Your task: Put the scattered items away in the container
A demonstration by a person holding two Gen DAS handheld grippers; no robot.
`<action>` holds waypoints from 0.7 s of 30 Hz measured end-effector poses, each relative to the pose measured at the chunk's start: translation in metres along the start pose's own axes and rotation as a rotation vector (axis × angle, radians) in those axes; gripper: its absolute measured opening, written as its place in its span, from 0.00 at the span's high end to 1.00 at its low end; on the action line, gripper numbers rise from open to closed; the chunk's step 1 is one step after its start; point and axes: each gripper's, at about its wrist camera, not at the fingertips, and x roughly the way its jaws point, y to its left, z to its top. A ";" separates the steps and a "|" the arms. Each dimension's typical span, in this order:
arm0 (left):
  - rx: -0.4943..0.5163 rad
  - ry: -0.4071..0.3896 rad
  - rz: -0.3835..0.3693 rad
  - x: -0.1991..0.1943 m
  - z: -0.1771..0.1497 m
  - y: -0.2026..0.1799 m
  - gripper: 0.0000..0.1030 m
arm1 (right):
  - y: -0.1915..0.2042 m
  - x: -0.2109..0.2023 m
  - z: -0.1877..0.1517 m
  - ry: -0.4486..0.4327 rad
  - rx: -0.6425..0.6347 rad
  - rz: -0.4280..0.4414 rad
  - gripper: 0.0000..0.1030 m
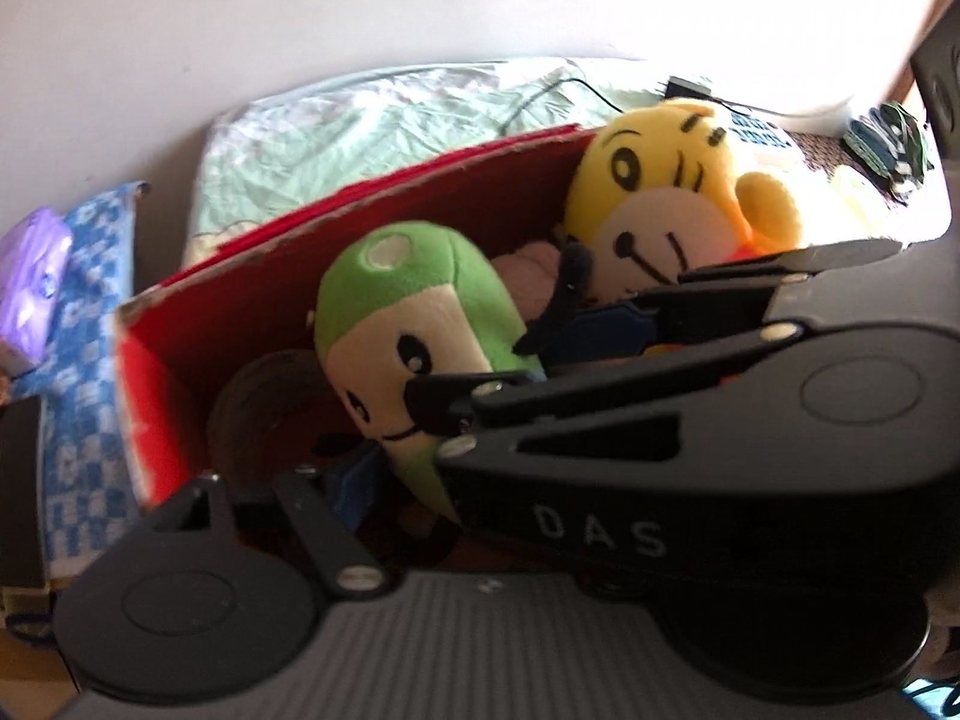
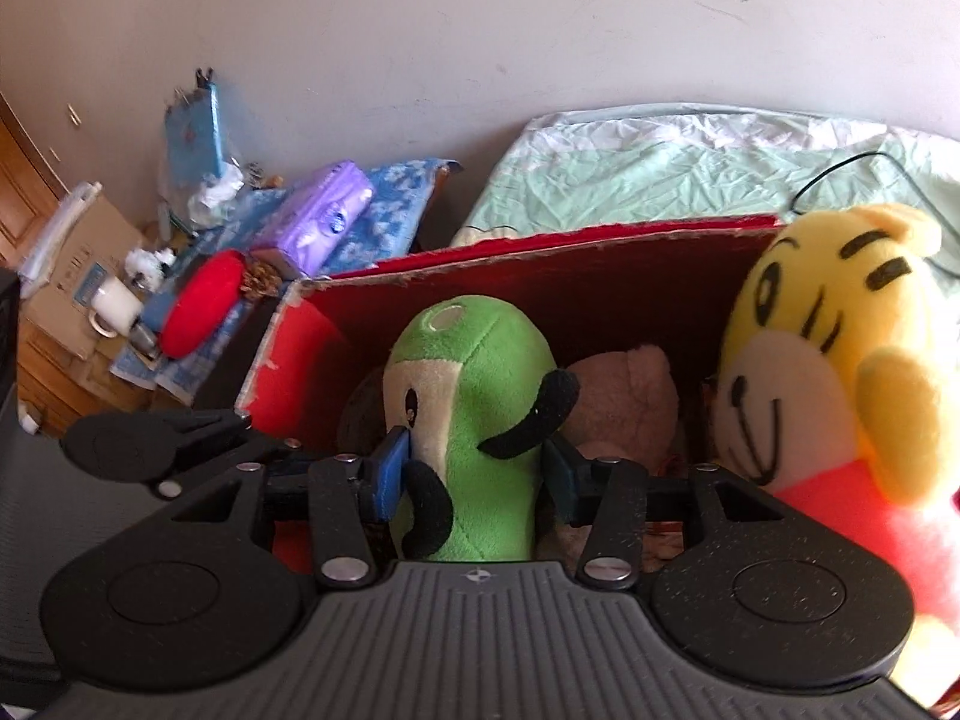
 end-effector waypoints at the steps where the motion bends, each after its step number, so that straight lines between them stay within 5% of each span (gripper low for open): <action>1: 0.017 0.014 0.005 0.005 0.002 -0.003 0.30 | -0.002 -0.001 0.000 0.004 0.002 -0.007 0.51; 8: 0.040 0.060 -0.015 0.017 0.010 -0.005 0.27 | -0.025 0.004 0.000 0.070 0.095 0.082 0.43; 13: 0.113 0.096 0.036 0.028 0.016 -0.017 0.26 | -0.033 0.008 -0.002 0.063 0.152 0.097 0.43; 21: 0.120 -0.026 0.049 -0.014 -0.006 -0.011 0.25 | -0.027 0.011 0.002 0.041 0.121 0.079 0.43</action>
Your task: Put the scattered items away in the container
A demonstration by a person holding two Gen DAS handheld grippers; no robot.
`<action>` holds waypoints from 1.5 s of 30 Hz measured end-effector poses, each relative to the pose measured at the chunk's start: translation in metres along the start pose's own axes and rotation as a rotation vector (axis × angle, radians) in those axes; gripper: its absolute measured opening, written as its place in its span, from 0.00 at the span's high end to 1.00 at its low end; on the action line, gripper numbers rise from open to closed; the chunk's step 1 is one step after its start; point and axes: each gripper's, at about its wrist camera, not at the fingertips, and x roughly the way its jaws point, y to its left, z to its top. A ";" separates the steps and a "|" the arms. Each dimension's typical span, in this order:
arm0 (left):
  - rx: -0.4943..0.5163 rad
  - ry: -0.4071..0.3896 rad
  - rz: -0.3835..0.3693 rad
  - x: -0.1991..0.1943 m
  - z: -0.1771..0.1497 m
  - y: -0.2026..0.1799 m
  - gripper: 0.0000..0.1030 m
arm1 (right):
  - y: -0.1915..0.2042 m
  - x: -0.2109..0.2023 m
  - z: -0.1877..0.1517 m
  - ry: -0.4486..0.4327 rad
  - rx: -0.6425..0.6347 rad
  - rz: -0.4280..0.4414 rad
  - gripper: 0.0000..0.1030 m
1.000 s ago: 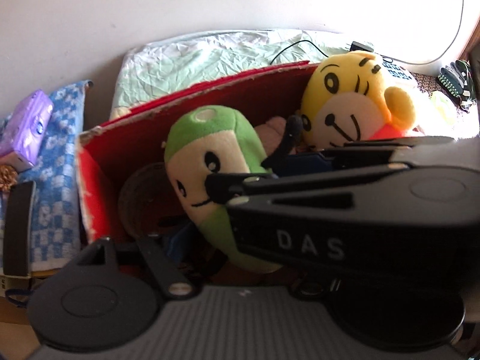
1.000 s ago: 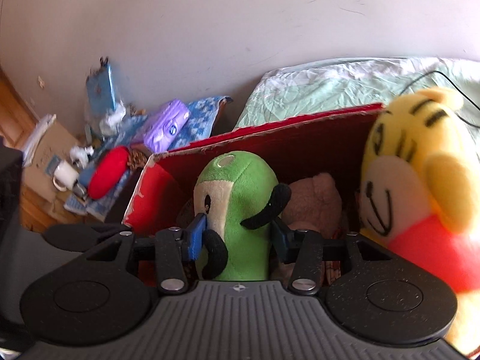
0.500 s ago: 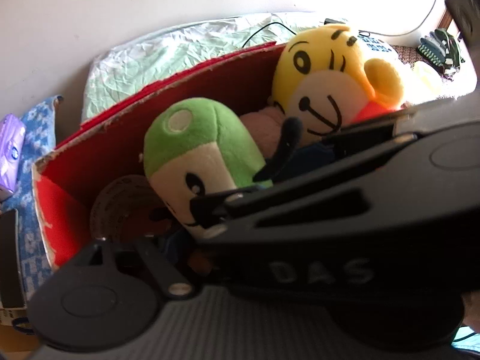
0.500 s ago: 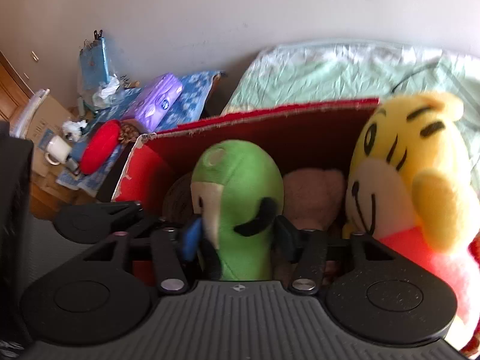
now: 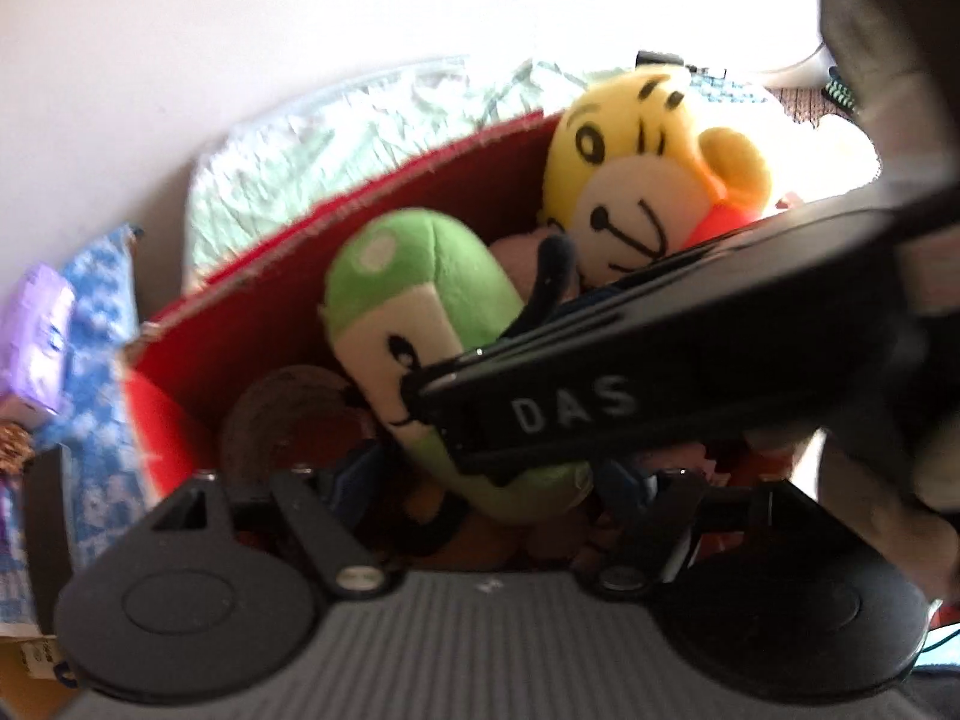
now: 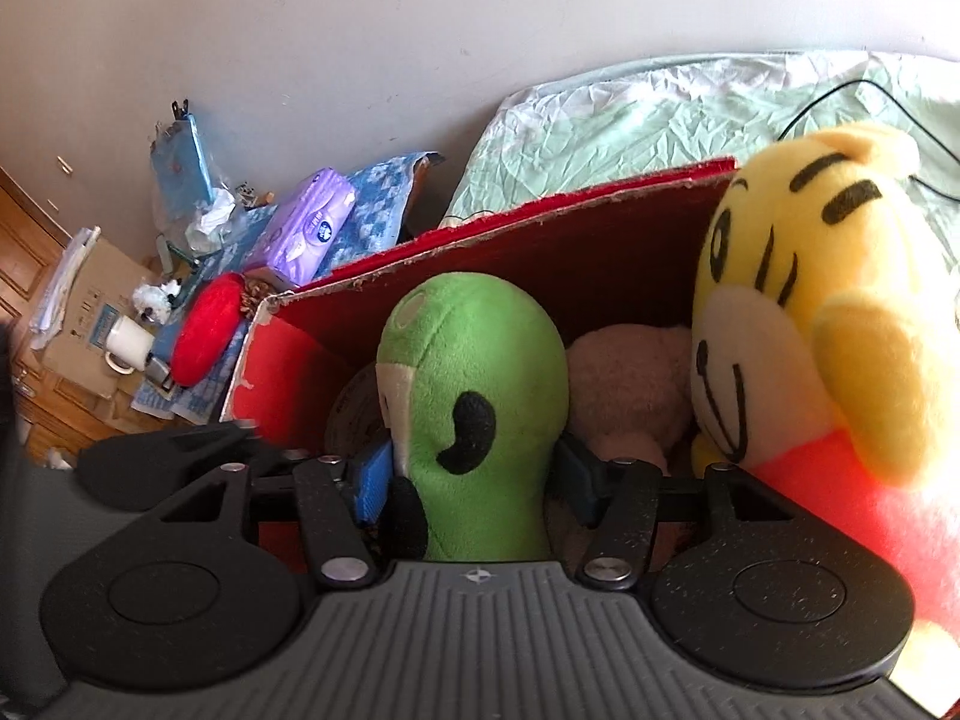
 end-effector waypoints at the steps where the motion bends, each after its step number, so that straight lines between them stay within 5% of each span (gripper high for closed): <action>1: 0.000 -0.023 0.000 -0.006 -0.003 0.001 0.25 | 0.002 0.001 0.001 0.004 -0.017 -0.009 0.43; 4: -0.020 -0.086 -0.020 -0.018 -0.007 0.005 0.25 | 0.006 0.009 0.006 0.045 -0.057 -0.026 0.41; 9: -0.060 -0.040 -0.083 0.000 0.005 0.005 0.38 | 0.006 0.013 0.014 0.073 -0.101 -0.083 0.42; 13: -0.049 -0.030 -0.076 0.007 0.009 -0.002 0.33 | 0.015 0.016 0.011 0.087 -0.171 -0.138 0.42; 22: -0.047 -0.022 -0.075 0.017 0.005 0.003 0.23 | 0.009 0.011 0.011 0.101 -0.119 -0.071 0.36; 29: -0.052 -0.026 -0.072 0.023 0.007 0.006 0.23 | 0.013 -0.026 0.014 -0.012 -0.110 -0.081 0.33; 34: -0.010 0.001 -0.032 0.032 0.014 -0.006 0.23 | 0.003 -0.021 0.019 -0.008 -0.051 -0.027 0.61; 45: -0.093 0.074 -0.065 0.038 0.017 0.009 0.21 | 0.000 0.002 0.015 0.006 -0.055 -0.052 0.61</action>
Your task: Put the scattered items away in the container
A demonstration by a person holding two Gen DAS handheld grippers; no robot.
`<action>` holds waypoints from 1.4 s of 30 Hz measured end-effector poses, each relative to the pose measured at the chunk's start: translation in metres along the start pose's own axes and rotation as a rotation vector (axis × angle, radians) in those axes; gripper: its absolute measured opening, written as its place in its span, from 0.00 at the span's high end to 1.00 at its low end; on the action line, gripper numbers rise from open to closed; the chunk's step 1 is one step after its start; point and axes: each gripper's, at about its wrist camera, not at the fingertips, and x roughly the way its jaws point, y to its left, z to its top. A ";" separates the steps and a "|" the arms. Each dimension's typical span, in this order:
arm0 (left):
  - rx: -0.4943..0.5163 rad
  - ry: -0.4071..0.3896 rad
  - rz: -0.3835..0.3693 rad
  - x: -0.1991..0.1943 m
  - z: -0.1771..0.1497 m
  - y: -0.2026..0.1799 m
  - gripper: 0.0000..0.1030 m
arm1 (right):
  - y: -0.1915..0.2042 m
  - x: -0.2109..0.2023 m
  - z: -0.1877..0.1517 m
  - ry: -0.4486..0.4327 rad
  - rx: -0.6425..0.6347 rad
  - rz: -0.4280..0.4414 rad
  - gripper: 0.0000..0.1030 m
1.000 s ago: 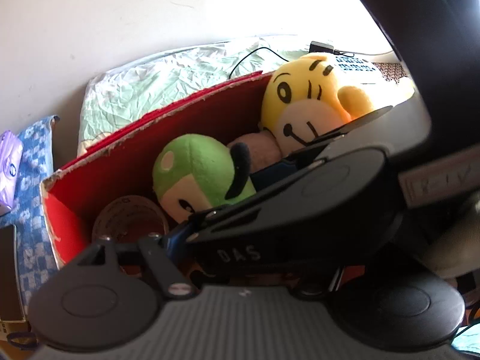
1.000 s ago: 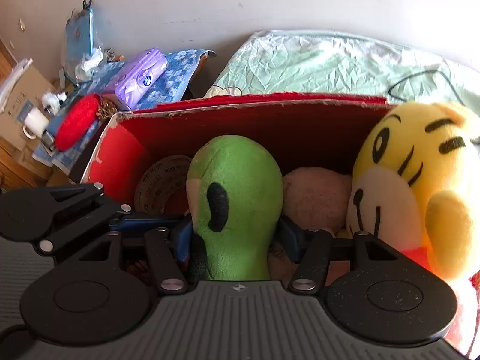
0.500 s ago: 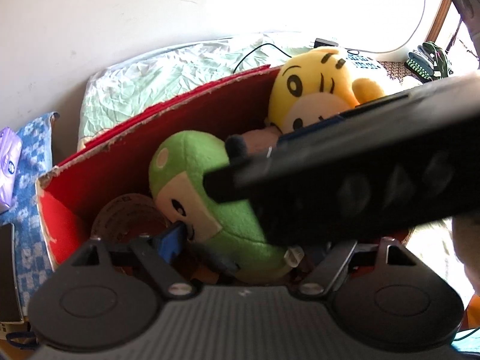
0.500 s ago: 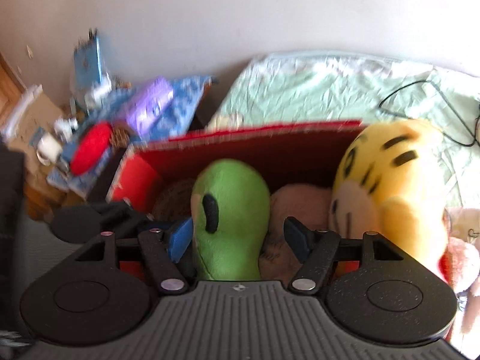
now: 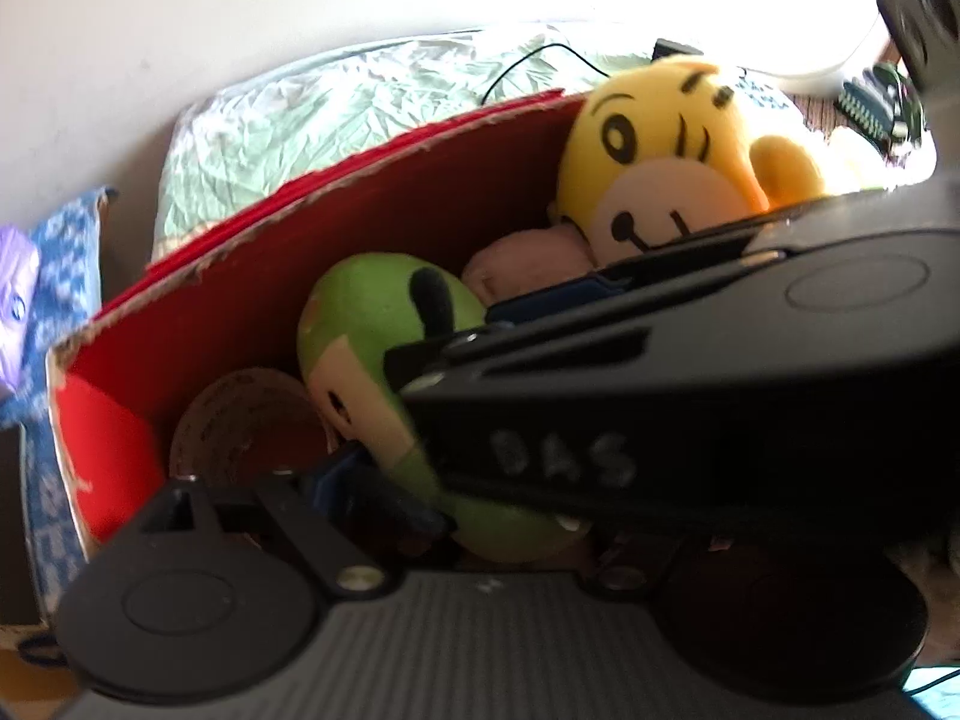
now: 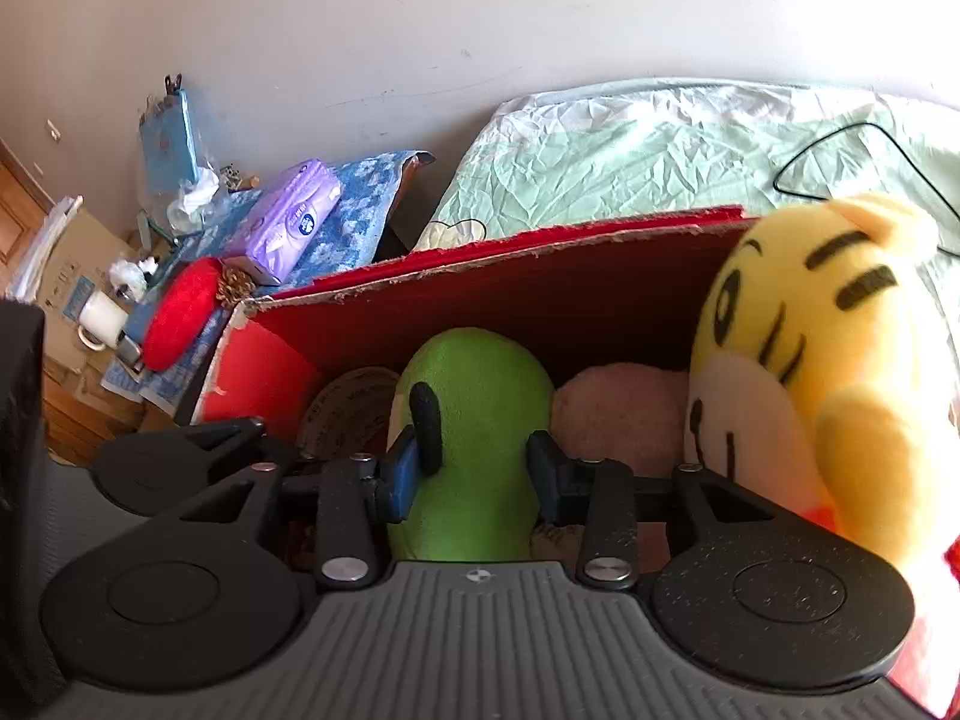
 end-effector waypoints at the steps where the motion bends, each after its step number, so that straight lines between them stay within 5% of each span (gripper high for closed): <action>1: -0.011 -0.004 -0.013 -0.003 0.000 0.003 0.22 | -0.001 0.000 0.000 0.001 0.007 0.002 0.61; 34: -0.023 -0.004 0.000 -0.005 -0.004 -0.003 0.21 | -0.014 -0.011 -0.018 0.011 0.087 0.059 0.55; 42: -0.045 -0.009 0.010 -0.009 -0.006 -0.004 0.13 | -0.013 -0.017 -0.022 0.000 0.079 0.051 0.53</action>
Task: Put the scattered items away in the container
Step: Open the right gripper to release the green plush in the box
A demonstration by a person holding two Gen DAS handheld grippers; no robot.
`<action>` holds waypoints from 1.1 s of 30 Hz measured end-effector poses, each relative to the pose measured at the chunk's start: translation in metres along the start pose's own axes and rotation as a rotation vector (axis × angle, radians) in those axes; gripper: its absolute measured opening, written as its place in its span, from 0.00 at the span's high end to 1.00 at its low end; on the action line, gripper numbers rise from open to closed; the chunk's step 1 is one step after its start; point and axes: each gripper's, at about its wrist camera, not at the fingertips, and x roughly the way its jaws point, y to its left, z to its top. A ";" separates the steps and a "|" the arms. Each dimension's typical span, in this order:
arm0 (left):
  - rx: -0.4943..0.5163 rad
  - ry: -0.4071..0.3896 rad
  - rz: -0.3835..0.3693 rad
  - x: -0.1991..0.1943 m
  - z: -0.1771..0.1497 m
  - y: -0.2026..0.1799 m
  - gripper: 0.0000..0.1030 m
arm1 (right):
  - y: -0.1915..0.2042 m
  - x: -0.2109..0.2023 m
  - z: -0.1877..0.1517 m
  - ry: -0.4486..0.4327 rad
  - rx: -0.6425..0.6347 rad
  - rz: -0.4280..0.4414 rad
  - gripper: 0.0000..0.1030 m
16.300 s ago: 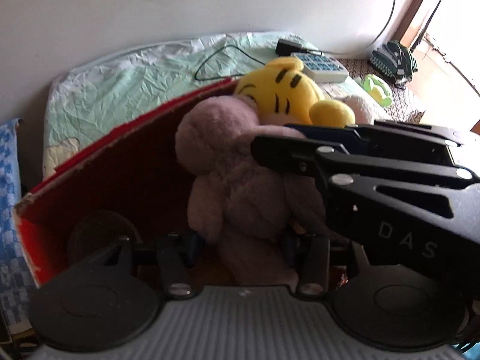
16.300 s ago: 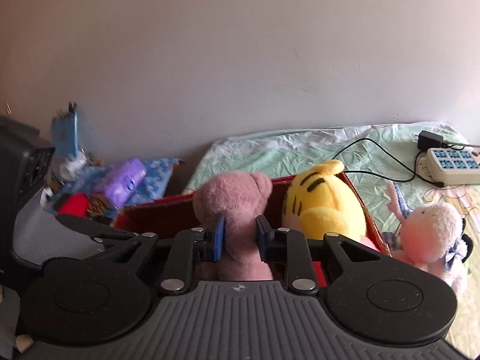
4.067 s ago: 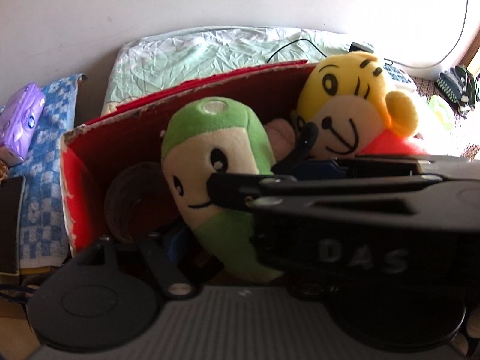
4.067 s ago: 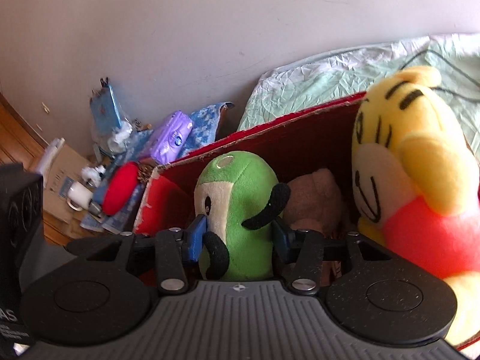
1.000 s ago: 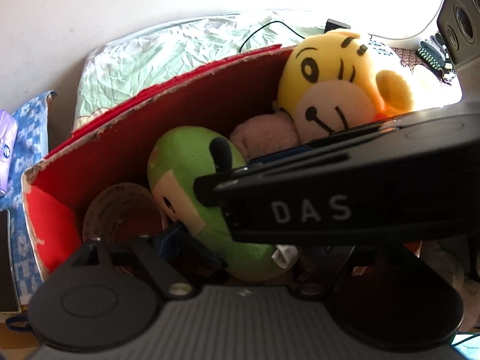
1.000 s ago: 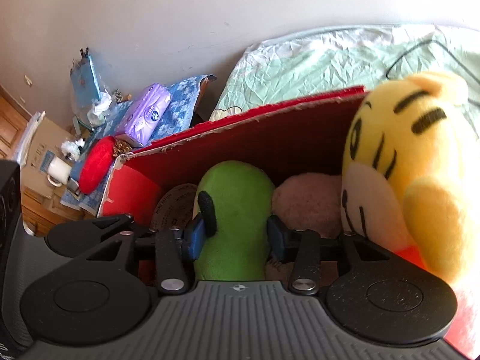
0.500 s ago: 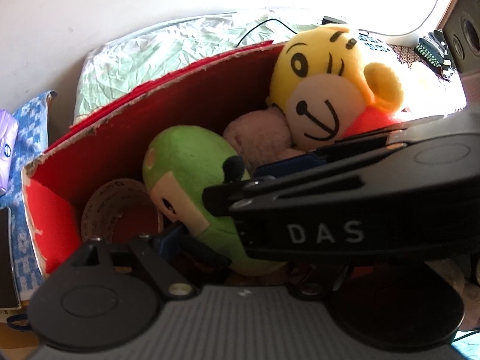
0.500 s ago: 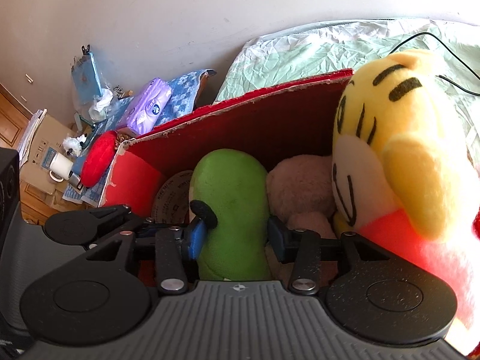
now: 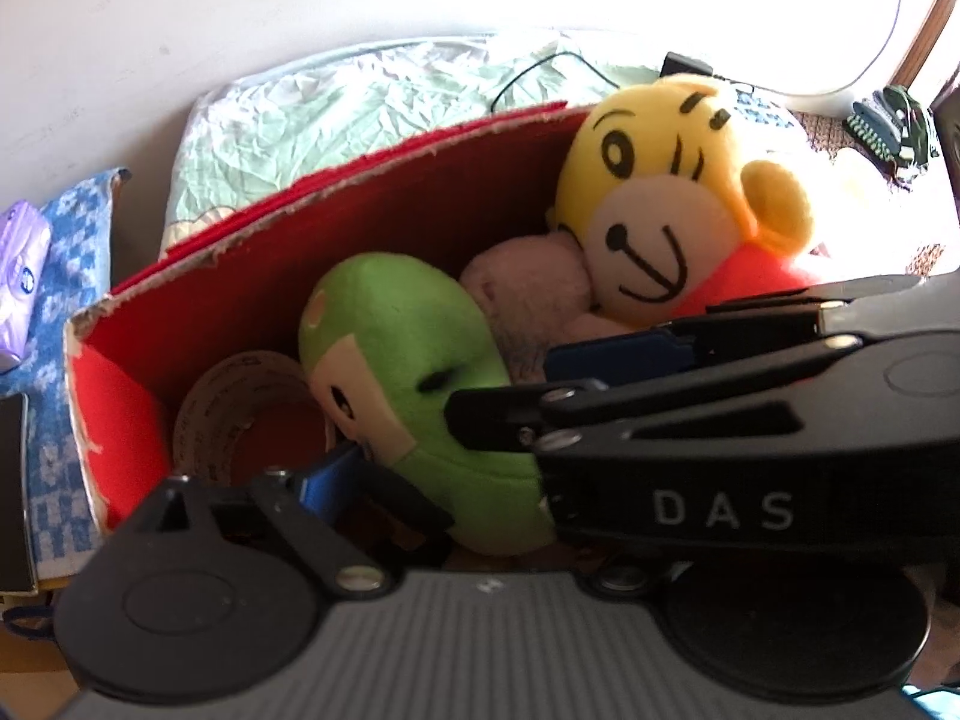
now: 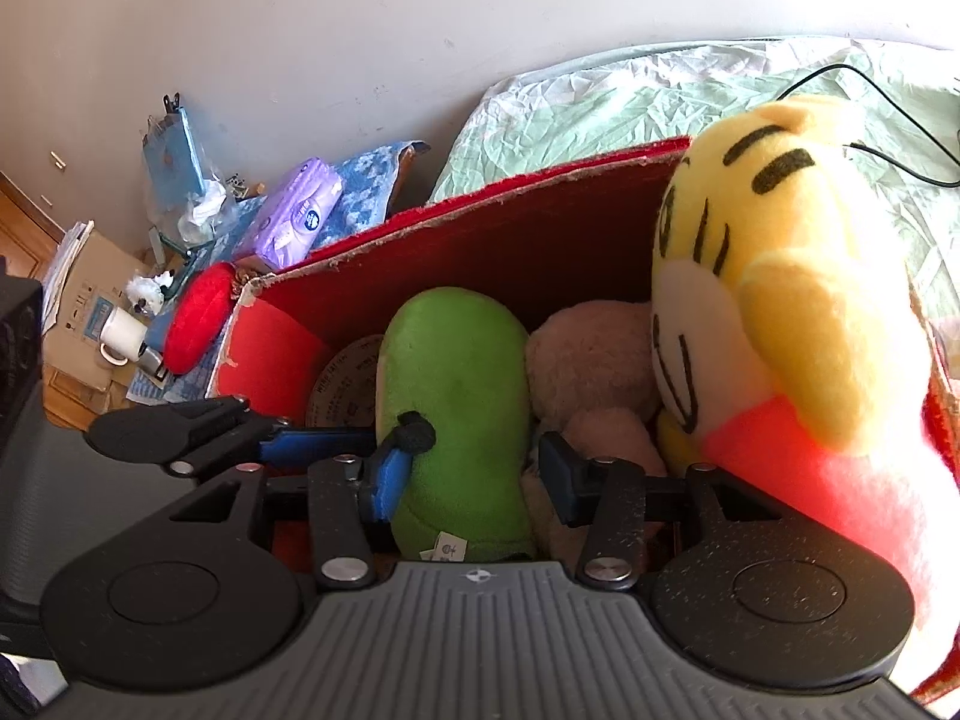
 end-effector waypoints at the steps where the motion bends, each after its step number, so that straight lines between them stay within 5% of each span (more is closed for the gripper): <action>1: -0.007 -0.009 0.000 -0.004 0.000 0.000 0.13 | 0.001 -0.003 -0.001 -0.011 -0.007 0.000 0.54; 10: -0.027 -0.067 0.103 -0.031 -0.003 -0.009 0.12 | 0.000 -0.031 -0.005 -0.080 0.038 0.019 0.55; 18: -0.093 -0.073 0.204 -0.037 -0.006 -0.003 0.09 | 0.006 -0.043 -0.011 -0.119 -0.008 -0.065 0.56; 33: -0.214 -0.100 0.271 -0.053 -0.016 0.007 0.09 | 0.013 -0.062 -0.023 -0.165 -0.035 -0.119 0.55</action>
